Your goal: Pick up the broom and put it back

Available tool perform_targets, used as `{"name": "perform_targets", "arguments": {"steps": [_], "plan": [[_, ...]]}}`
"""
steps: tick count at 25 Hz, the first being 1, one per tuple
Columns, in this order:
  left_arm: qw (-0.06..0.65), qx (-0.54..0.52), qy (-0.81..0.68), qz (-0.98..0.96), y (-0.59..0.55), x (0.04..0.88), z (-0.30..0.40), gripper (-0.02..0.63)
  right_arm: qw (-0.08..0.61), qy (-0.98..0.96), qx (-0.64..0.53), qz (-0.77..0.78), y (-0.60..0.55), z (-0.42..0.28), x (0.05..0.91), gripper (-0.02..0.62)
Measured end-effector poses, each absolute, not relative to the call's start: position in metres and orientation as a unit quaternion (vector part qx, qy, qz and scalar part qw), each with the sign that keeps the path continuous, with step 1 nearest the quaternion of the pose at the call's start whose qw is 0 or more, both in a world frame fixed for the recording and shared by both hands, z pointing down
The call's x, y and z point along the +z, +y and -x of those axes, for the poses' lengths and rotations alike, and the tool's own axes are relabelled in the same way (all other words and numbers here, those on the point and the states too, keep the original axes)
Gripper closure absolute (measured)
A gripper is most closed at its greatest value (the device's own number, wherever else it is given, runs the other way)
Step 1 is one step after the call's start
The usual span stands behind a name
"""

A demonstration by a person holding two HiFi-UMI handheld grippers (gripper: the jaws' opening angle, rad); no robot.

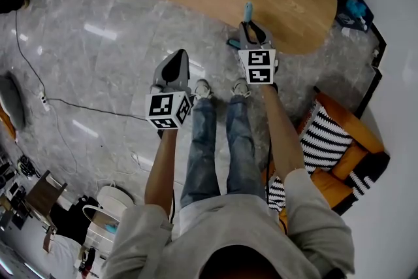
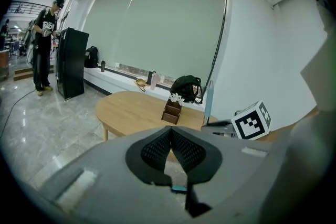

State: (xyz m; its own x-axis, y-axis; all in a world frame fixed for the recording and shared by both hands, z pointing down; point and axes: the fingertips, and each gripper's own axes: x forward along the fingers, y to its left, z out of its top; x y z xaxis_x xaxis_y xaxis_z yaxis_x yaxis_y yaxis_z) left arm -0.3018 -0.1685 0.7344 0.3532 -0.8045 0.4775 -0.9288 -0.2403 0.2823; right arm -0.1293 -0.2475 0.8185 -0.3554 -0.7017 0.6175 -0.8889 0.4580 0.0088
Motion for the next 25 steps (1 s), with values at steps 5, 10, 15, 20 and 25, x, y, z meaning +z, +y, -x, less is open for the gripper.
{"name": "perform_targets", "arguments": {"steps": [5,10,15,20,25], "plan": [[0.264,0.115,-0.557,-0.779,-0.169,0.732,0.301,0.604,0.284,-0.810,0.162,-0.487,-0.244,0.127,0.817,0.518],[0.263,0.112,-0.558,-0.779,-0.171,0.728,0.298,0.604,0.285,-0.816,0.157,-0.477,-0.233,0.122,0.809,0.520],[0.256,0.106,-0.556,-0.783,-0.175,0.715,0.290,0.604,0.275,-0.817,0.160,-0.481,-0.210,0.110,0.787,0.520],[0.243,0.098,-0.559,-0.786,-0.180,0.687,0.284,0.604,0.256,-0.823,0.157,-0.481,-0.191,0.105,0.752,0.520],[0.223,0.077,-0.569,-0.787,-0.195,0.648,0.280,0.604,0.236,-0.836,0.145,-0.473,-0.192,0.114,0.701,0.520]]}}
